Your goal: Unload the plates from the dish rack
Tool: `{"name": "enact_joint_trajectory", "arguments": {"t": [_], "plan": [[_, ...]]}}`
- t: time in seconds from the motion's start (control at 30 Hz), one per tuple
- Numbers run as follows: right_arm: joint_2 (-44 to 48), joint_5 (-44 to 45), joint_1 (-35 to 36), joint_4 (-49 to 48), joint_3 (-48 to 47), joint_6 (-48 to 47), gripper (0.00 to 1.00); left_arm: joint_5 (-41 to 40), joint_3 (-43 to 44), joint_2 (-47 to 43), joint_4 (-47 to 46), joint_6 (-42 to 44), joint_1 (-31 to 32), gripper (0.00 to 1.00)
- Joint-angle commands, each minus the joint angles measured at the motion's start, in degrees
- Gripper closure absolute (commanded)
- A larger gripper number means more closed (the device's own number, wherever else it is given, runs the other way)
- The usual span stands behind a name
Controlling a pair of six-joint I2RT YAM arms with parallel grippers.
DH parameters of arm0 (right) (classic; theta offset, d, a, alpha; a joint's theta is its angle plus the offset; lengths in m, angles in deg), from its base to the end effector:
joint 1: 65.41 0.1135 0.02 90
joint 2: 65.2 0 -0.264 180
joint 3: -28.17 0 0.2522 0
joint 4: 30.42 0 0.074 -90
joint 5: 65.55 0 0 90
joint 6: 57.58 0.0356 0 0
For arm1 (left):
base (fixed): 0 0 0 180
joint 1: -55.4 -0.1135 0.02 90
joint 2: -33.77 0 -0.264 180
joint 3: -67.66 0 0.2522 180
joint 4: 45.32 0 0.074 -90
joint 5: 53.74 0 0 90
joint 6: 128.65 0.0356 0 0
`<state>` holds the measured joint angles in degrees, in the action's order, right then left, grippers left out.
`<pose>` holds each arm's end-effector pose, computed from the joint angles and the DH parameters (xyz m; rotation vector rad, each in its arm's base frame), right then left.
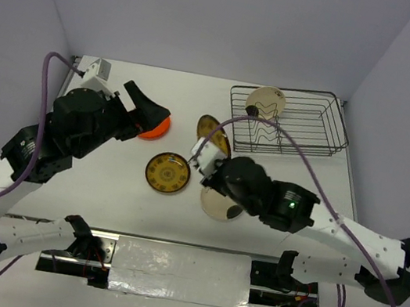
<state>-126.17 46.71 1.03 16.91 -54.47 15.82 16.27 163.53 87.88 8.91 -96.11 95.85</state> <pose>0.1014 0.1987 0.3911 -1.1245 1.6383 0.1708 0.1283 -0.0934 0.4721 -0.5330 1.7923 -0.9070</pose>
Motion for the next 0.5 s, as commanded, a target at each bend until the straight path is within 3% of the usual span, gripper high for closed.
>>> {"name": "enact_joint_trajectory", "arguments": {"t": [0.0, 0.2, 0.33, 0.47], "plan": [[-4.67, 14.99, 8.07, 2.64, -0.72, -8.80, 1.00, 9.42, -1.33, 2.48, -4.78, -2.05, -0.19, 0.00], [-17.50, 20.27, 14.85, 6.86, -8.80, -10.38, 1.00, 15.33, -4.06, 7.67, -4.62, -1.79, -0.19, 0.01], [-20.06, 20.72, 15.74, 6.78, -12.15, -10.82, 1.00, 10.95, -4.41, 8.74, 1.09, -0.82, -0.19, 0.08], [-18.92, 19.84, 15.92, 5.11, -11.28, -11.35, 1.00, 4.27, -5.99, 6.37, 3.04, -0.29, -0.28, 0.09]]}}
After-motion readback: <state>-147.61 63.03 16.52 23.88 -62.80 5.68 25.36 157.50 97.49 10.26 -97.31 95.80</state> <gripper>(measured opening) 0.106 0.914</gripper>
